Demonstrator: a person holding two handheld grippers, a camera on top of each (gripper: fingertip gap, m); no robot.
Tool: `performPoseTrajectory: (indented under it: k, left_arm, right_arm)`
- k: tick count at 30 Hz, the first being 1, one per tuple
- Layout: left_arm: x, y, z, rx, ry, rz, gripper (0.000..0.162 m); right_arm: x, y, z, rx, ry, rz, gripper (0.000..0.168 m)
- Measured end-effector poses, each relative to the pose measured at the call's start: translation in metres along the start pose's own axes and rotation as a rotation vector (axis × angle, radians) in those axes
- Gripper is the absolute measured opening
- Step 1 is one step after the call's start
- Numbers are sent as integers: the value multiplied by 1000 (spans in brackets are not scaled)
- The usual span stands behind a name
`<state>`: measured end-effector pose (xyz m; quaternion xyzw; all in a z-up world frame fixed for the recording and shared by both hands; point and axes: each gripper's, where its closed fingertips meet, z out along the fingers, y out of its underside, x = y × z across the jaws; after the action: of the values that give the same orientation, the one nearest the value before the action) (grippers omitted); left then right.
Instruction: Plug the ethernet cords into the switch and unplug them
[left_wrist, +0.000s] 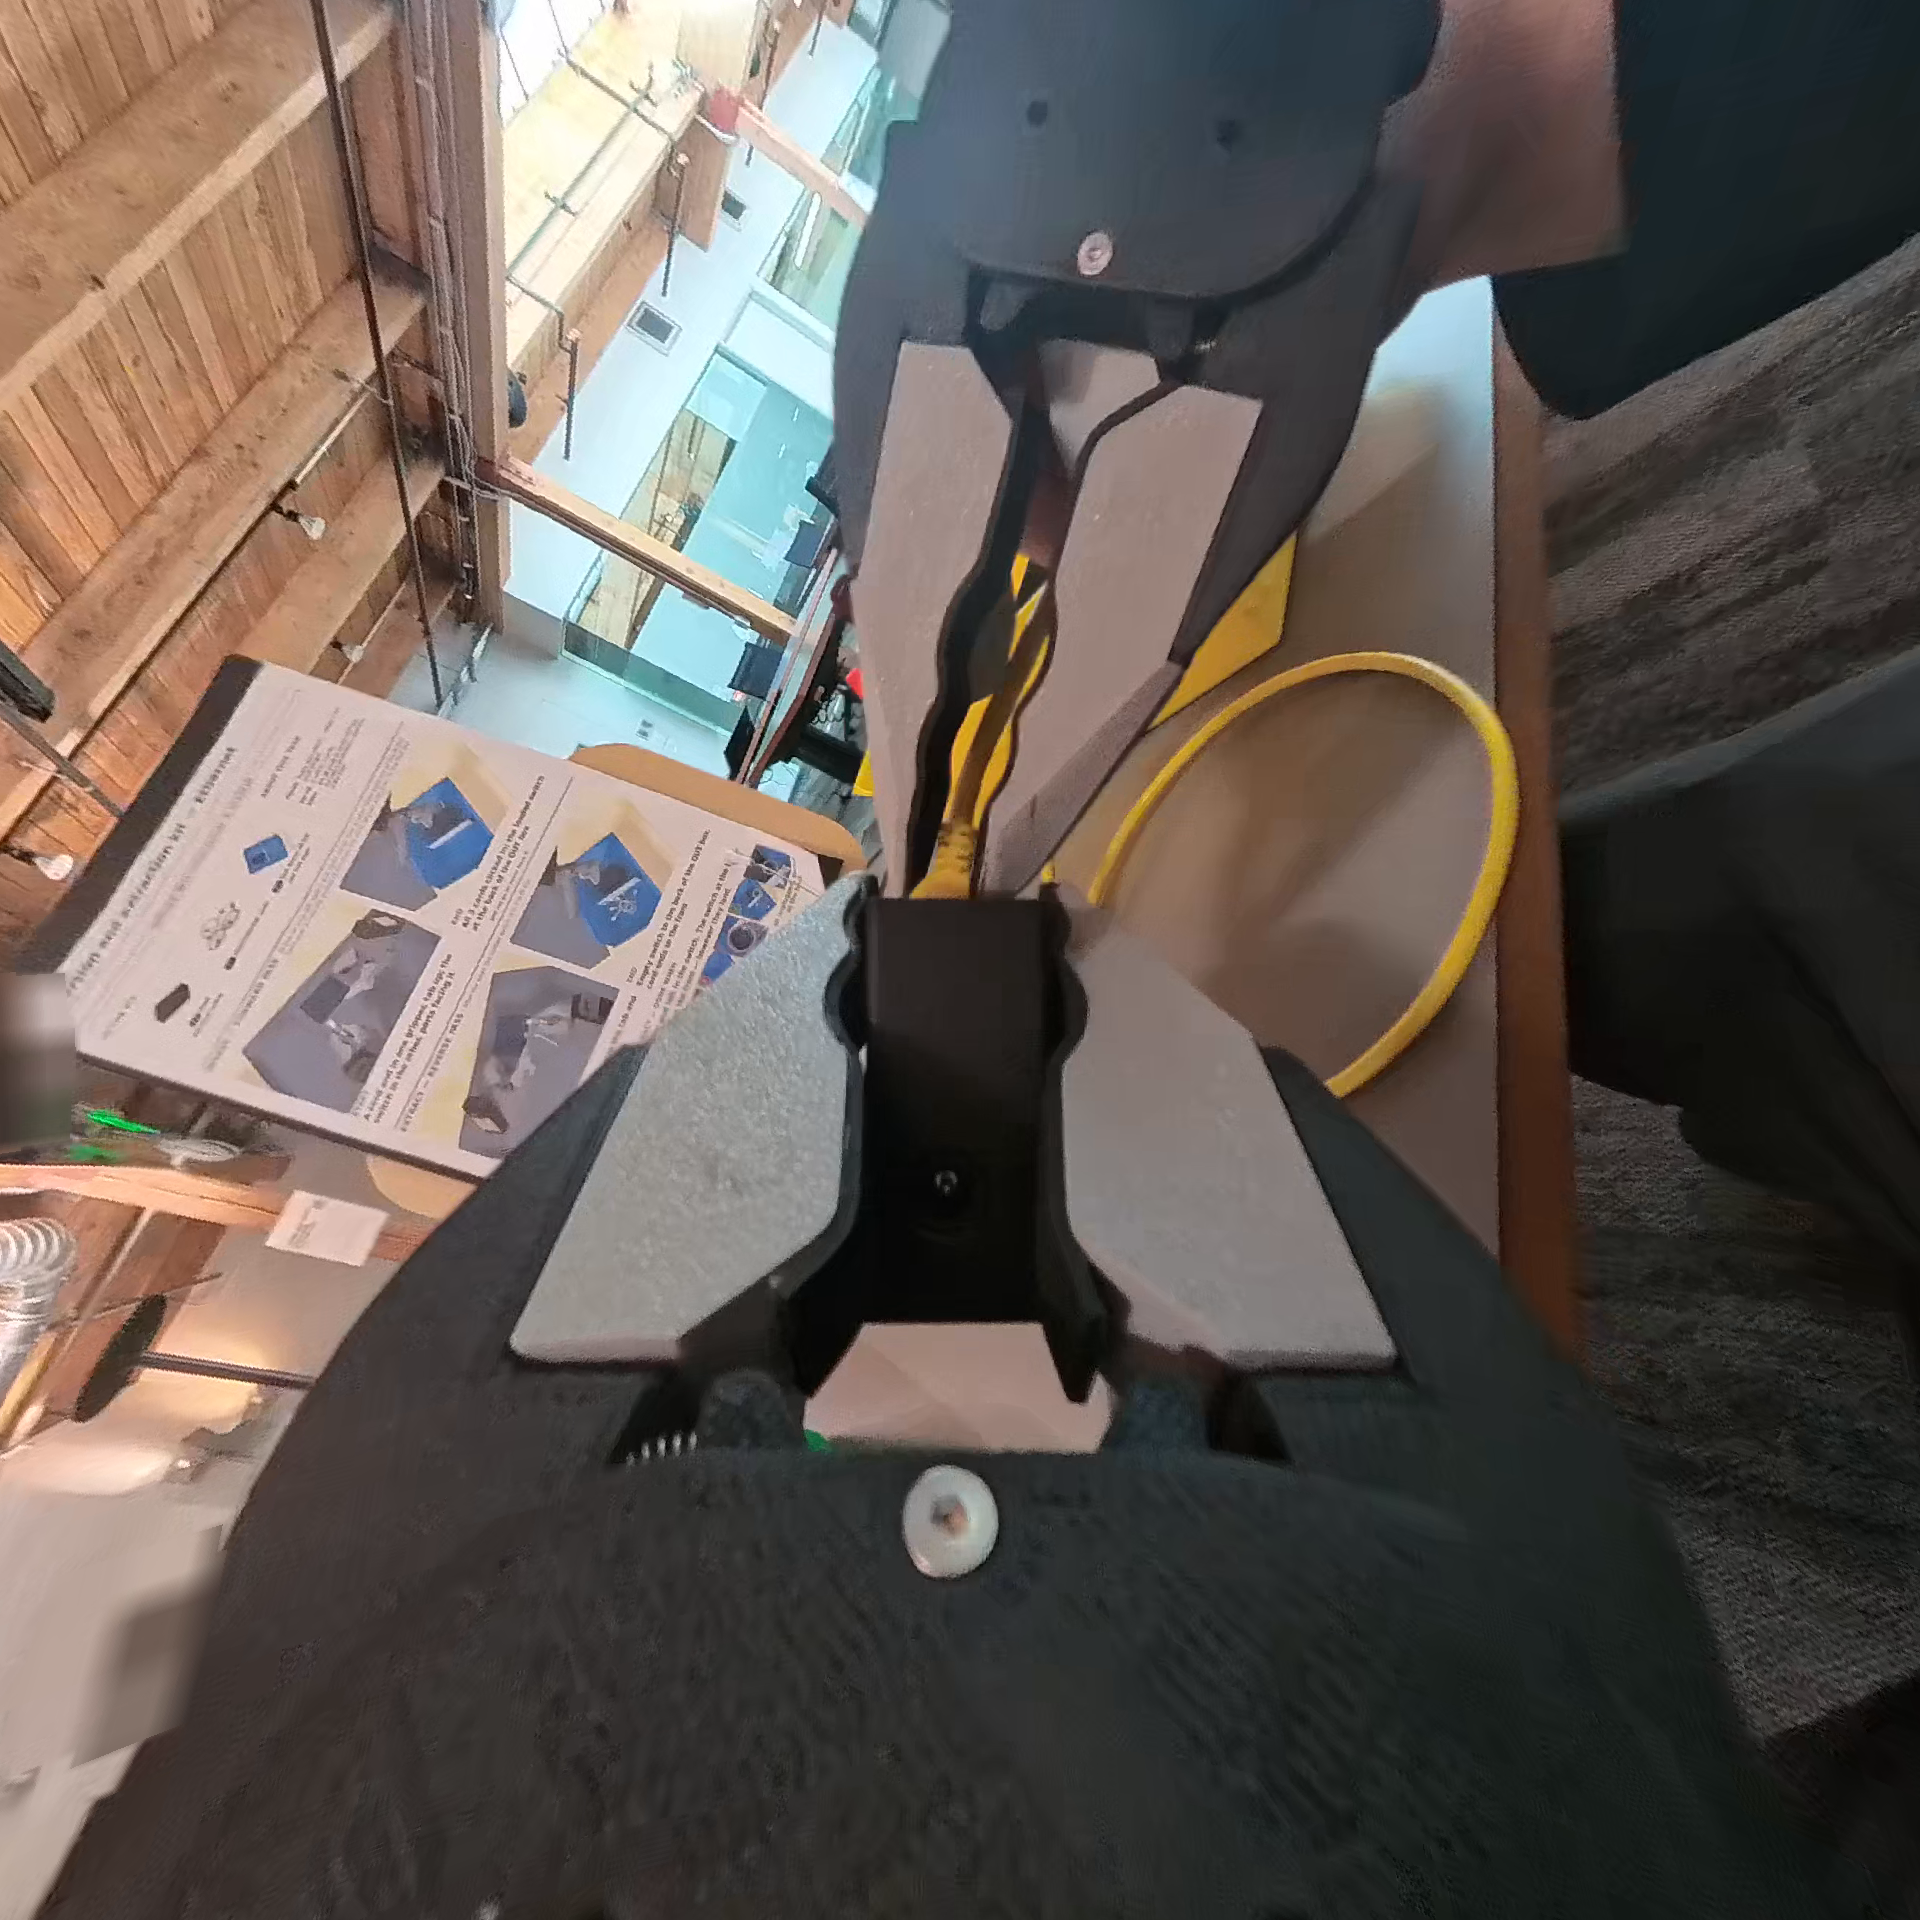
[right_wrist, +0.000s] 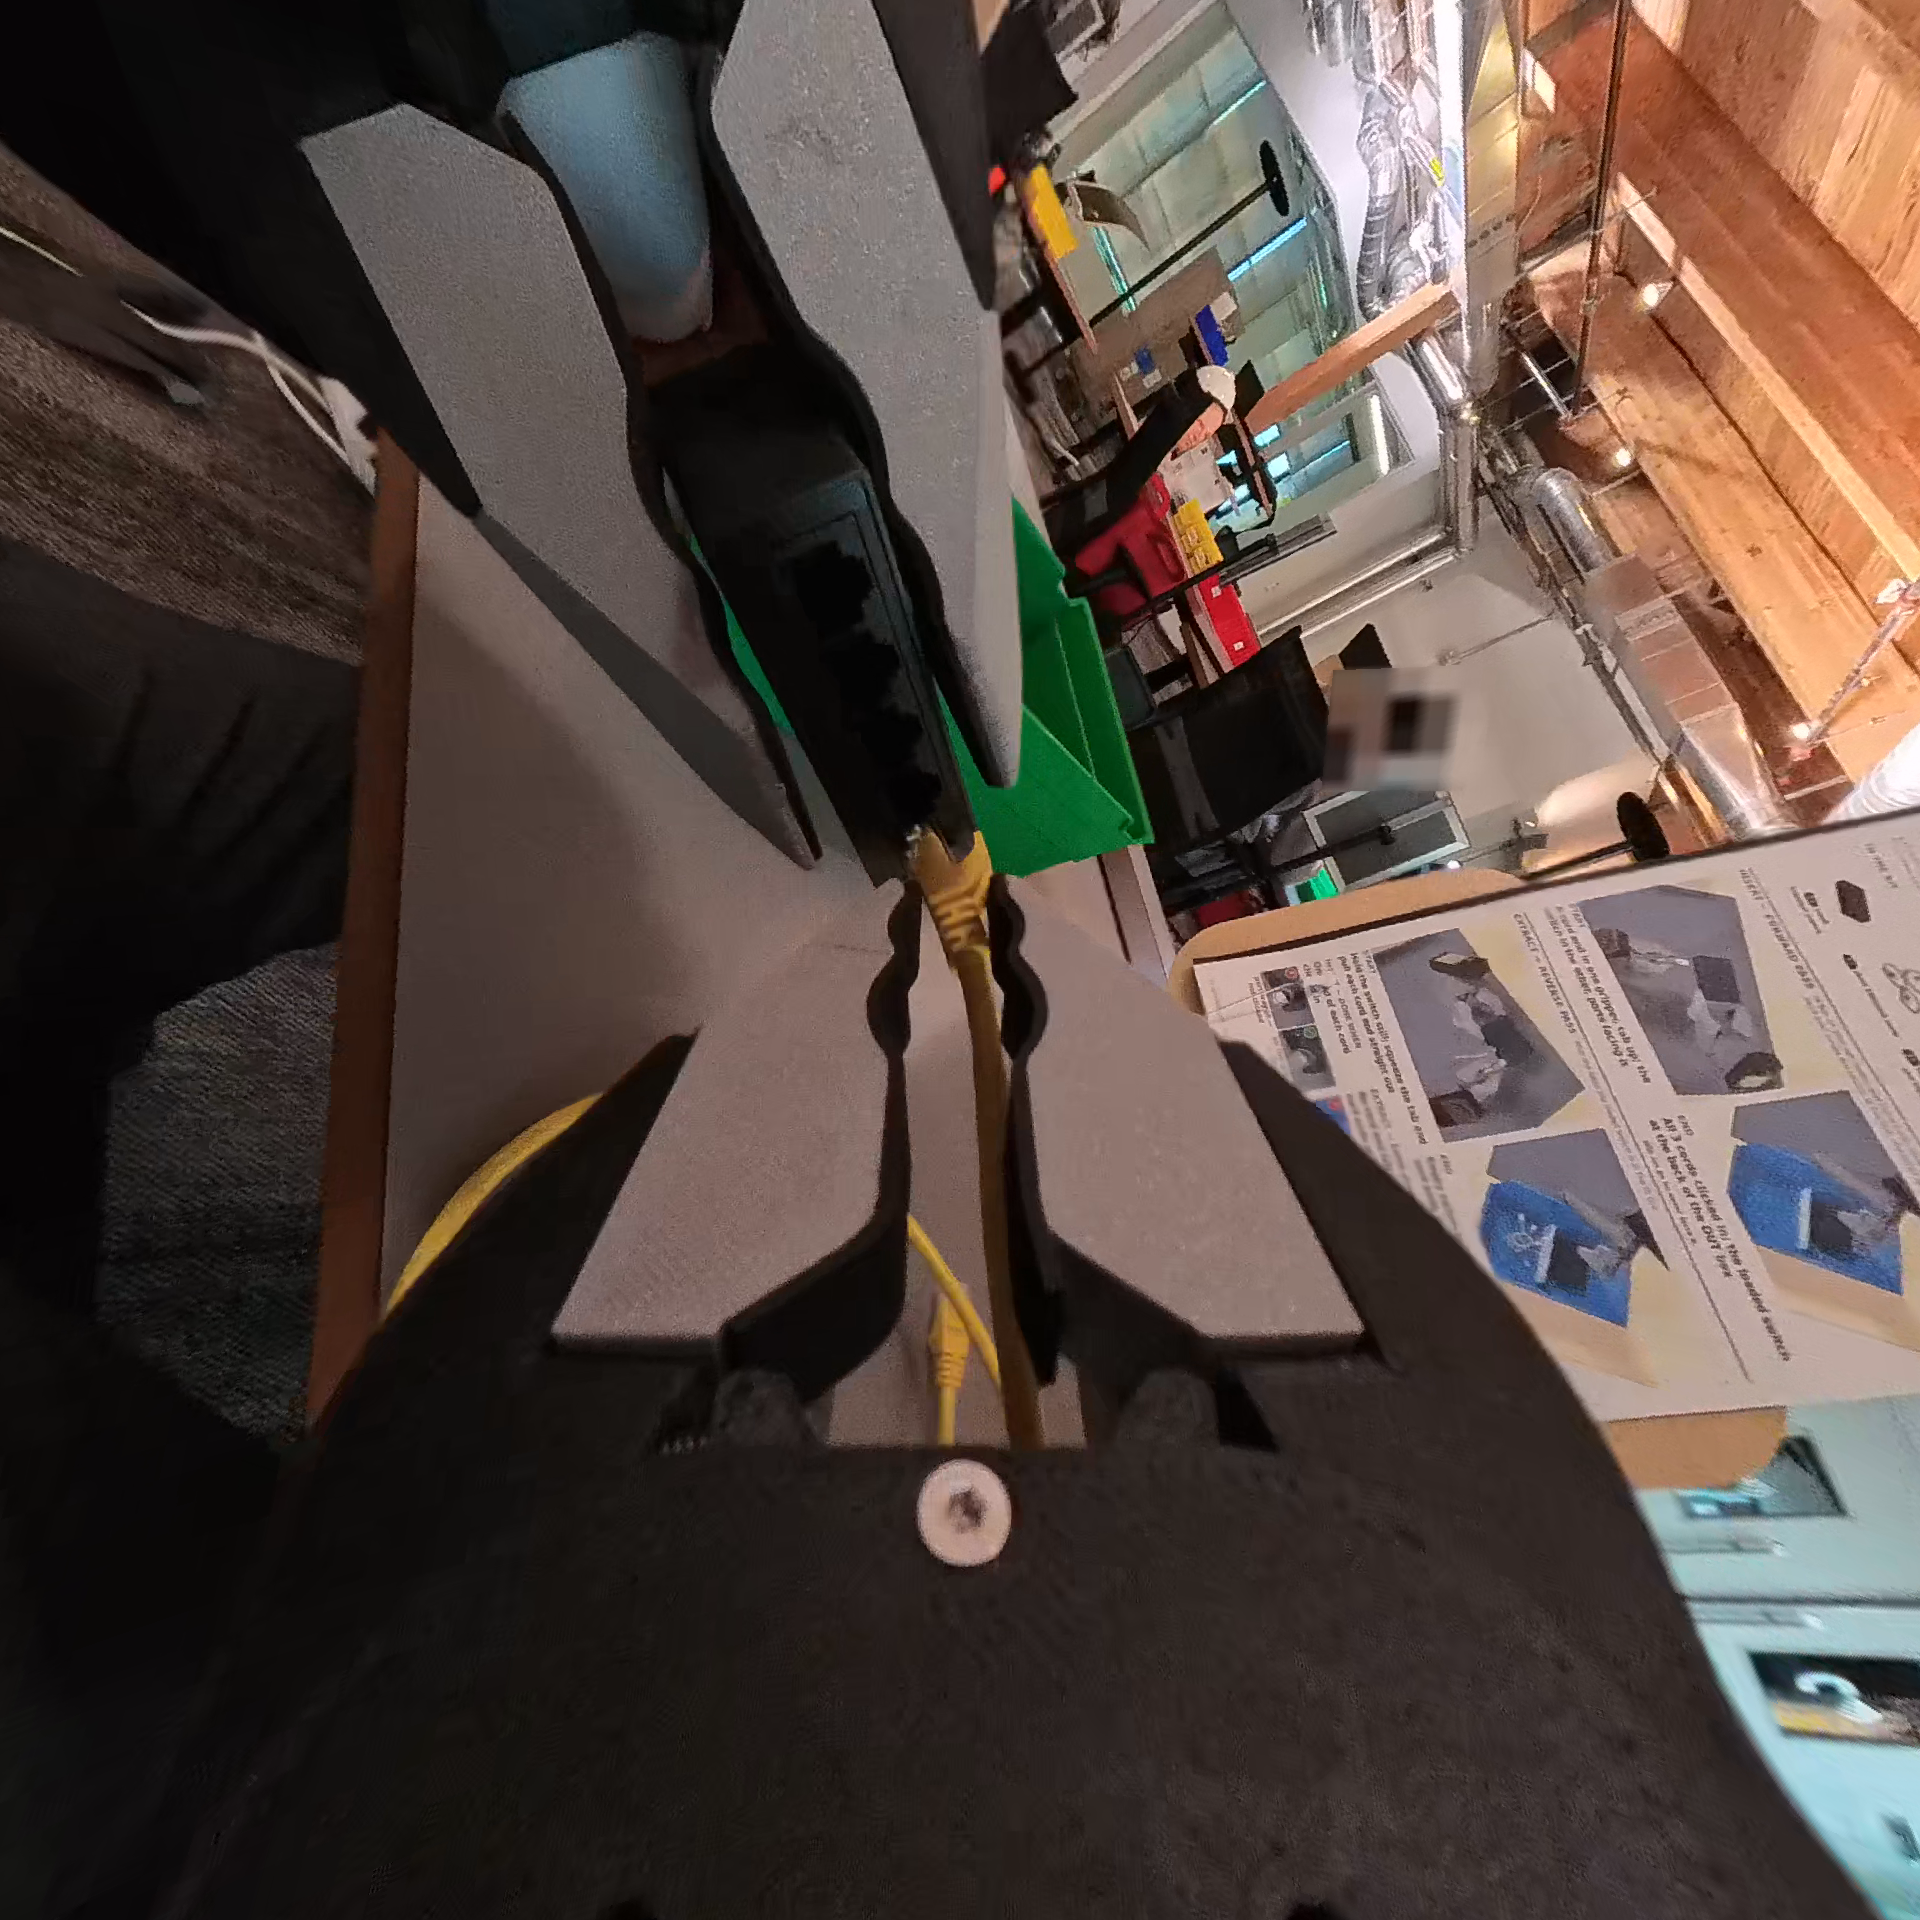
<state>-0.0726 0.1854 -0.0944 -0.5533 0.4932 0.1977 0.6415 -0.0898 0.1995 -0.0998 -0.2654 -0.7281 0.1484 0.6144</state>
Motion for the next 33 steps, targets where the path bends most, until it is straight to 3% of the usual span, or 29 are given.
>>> performPoseTrajectory:
  k: [5, 10, 16, 23, 26, 30, 33]
  left_arm:
    - [-7, 6, -5, 15, 62, -208, 43]
    - [-6, 18, -3, -25, 54, -167, 46]
    - [-5, 6, -3, 14, 3, -45, 31]
    - [14, -5, -11, 122, 120, -37, 28]
    - [17, -9, -13, 174, 166, -87, 28]
    - [21, -9, -12, 190, 177, -73, 28]
    - [21, -5, -11, 180, 167, -62, 28]
  right_arm:
    - [2, 1, -2, 22, -21, 59, 8]
    - [6, -2, -9, 68, -45, 126, 8]
    - [-3, -5, -7, 38, -68, 74, 8]
    - [-21, -11, -21, 109, -108, -57, 8]
    - [-24, -15, -25, 129, -142, -19, 8]
    - [-34, -23, -22, 154, -154, -66, 17]
    - [-35, -21, -19, 131, -150, -113, 10]
